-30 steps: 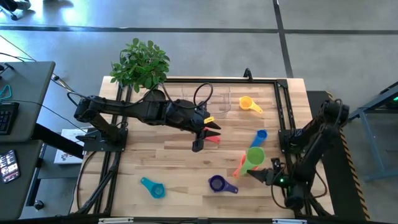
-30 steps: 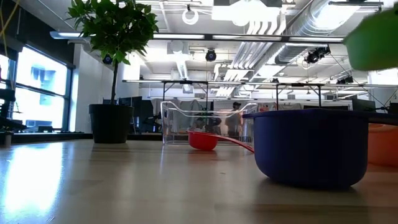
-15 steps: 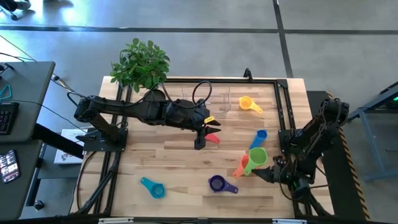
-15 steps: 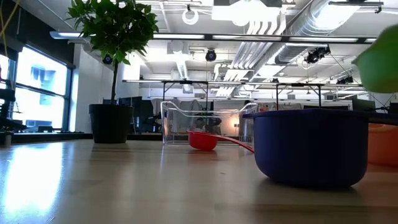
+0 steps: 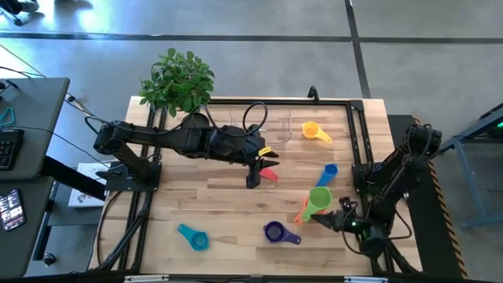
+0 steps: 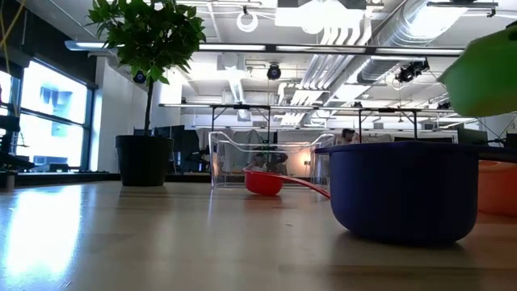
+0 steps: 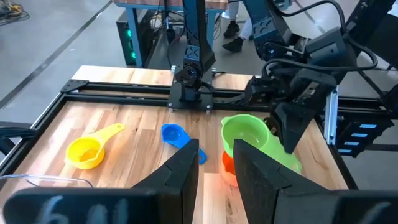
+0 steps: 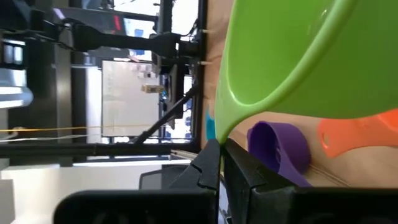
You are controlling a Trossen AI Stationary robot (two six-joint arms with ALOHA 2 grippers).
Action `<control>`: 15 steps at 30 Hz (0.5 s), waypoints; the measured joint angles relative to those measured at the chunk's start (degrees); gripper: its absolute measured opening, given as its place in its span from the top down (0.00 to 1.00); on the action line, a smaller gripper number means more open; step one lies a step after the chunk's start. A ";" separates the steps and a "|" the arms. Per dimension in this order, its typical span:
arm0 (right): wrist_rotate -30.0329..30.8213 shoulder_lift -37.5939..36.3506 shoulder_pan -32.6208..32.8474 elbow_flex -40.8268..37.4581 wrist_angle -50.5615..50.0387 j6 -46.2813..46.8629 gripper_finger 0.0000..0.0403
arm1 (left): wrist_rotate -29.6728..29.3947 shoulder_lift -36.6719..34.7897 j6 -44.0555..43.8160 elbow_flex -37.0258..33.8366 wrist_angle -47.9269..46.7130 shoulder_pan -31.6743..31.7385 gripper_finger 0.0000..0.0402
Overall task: Nest measuring cups in basket
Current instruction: Stack the green measuring cup on top of the orange measuring cup
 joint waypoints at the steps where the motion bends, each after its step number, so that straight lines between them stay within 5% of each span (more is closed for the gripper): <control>1: -0.61 0.00 -0.21 0.25 -0.56 0.18 1.00 | 0.00 0.00 0.02 0.00 -0.02 0.02 0.78; 7: -6.42 1.99 -1.52 2.92 -6.16 4.58 1.00 | 0.00 0.00 0.06 0.00 -0.13 -0.02 0.78; 15: -6.36 5.05 -3.04 4.02 -6.03 4.82 1.00 | 0.00 0.00 0.09 0.00 -0.11 0.00 0.78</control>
